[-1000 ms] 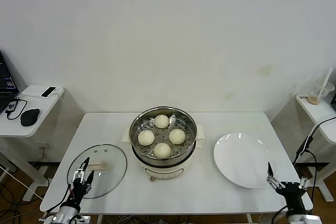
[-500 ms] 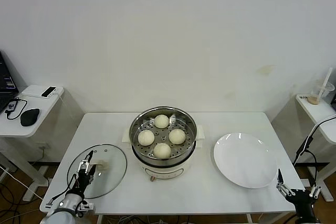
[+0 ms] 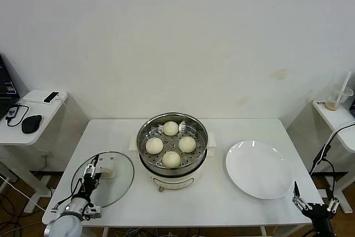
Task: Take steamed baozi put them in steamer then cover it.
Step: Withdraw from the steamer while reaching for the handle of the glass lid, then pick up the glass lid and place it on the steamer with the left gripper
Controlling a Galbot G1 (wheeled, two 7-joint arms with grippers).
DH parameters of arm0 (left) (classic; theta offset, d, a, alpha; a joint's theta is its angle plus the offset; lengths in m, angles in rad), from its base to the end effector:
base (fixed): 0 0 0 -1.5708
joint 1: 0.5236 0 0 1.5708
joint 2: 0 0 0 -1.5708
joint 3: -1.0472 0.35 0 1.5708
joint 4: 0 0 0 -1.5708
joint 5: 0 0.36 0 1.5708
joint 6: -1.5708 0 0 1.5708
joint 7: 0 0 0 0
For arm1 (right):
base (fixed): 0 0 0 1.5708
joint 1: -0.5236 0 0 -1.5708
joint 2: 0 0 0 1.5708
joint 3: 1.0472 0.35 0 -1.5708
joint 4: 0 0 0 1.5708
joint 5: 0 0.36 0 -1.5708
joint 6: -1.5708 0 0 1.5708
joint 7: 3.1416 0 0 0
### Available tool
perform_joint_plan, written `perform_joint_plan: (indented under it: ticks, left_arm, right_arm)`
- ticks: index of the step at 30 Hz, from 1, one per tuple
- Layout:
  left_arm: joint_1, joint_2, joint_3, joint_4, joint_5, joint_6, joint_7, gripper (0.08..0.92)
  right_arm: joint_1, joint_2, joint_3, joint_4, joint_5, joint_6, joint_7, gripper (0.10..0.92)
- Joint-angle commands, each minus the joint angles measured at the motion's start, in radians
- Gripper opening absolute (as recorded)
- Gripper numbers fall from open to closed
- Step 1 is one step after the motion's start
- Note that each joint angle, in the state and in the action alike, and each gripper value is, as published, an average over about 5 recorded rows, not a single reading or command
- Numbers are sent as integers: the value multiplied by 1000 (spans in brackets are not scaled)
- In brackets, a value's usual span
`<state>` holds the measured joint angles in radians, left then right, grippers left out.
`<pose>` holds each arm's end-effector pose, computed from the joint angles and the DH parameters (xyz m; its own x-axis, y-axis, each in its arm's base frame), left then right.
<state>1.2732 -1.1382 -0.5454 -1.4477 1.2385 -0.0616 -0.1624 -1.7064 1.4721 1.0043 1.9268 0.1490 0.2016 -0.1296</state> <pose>0.2686 0.1723 -0.4256 -0.9850 0.0056 0.1722 0.1709 -0.0952 0.9807 0.1091 -0.1774 -0.3477 -0.9691 0.2444 0.0330 0.2324 0.9496 -0.2102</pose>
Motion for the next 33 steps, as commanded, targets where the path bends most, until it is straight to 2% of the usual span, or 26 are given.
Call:
perform_joint_plan:
  ticks: [1, 11, 16, 21, 27, 33]
  left_arm:
    - [-34, 3, 9, 35, -13, 3, 4, 723]
    - [-38, 4, 13, 45, -35, 1, 17, 429]
    - [-26, -3, 8, 40, -63, -4, -13, 290]
    - [6, -8, -11, -26, -81, -7, -69, 159]
    - [43, -5, -77, -128, -59, 11, -98, 137]
    - [89, 28, -159, -257, -79, 53, -45, 137]
  right_arm:
    - [-2, 5, -4, -4, -4, -1, -1, 823]
    - [1, 6, -17, -10, -13, -3, -2, 823]
    - [-1, 5, -20, -6, -15, -3, -3, 823]
    - [-6, 4, -27, 2, -19, -2, -5, 823]
    - [-5, 3, -50, 7, -27, -1, -9, 823]
    - [0, -10, -61, -10, -29, -1, -12, 823]
